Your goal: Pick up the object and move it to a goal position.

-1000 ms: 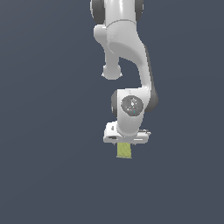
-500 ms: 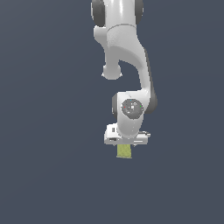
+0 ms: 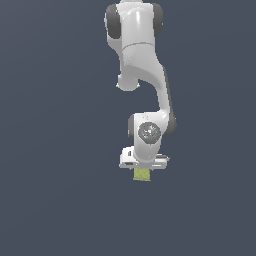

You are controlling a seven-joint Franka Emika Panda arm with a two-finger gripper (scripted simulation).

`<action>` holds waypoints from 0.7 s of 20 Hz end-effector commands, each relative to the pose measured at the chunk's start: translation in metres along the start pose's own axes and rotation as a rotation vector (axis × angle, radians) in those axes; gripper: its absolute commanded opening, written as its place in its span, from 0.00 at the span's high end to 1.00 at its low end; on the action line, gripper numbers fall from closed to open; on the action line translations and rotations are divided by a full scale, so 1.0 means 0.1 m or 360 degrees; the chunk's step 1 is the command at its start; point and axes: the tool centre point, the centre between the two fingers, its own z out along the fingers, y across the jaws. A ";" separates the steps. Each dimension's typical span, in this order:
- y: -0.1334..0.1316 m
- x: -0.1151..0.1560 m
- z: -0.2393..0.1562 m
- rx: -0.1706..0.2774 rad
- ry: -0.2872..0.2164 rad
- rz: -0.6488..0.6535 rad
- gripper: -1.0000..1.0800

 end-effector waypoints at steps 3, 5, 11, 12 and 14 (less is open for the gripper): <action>0.00 0.01 0.02 0.0000 0.0002 0.0001 1.00; 0.00 0.01 0.02 0.0000 0.0002 0.0001 1.00; 0.00 0.01 0.02 0.0000 0.0002 0.0001 1.00; 0.00 0.01 0.02 0.0000 0.0002 0.0001 1.00; 0.00 0.01 0.02 0.0000 0.0001 0.0001 1.00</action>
